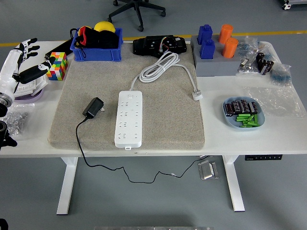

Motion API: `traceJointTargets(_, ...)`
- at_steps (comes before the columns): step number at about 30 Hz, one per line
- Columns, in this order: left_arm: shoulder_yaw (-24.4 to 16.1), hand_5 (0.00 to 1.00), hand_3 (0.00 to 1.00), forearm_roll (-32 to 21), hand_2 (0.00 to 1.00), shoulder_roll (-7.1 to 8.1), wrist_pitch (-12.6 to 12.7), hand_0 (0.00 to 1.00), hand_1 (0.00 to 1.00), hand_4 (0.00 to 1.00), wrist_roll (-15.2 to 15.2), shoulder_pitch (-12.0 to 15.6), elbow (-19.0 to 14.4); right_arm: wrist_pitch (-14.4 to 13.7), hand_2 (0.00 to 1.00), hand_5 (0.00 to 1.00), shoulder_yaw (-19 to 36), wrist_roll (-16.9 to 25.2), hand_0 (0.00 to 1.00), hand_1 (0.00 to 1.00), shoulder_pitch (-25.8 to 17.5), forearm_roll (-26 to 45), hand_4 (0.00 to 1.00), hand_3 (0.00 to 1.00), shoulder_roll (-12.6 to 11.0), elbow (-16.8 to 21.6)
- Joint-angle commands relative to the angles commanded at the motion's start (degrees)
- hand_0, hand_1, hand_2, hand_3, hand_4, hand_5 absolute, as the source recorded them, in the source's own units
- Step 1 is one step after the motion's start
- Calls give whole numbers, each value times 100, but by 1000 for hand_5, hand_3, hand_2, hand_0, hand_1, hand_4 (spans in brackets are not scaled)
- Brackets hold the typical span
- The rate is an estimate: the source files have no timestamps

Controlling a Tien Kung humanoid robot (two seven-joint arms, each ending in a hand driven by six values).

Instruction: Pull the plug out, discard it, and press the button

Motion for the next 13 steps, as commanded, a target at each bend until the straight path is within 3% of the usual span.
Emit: traceJointTargets(13, 21, 369, 900, 6, 859, -16, -14, 898, 829, 757, 10, -24, -9, 1, 724, 658, 49, -1, 767, 729, 10, -8, 883, 713, 28, -3)
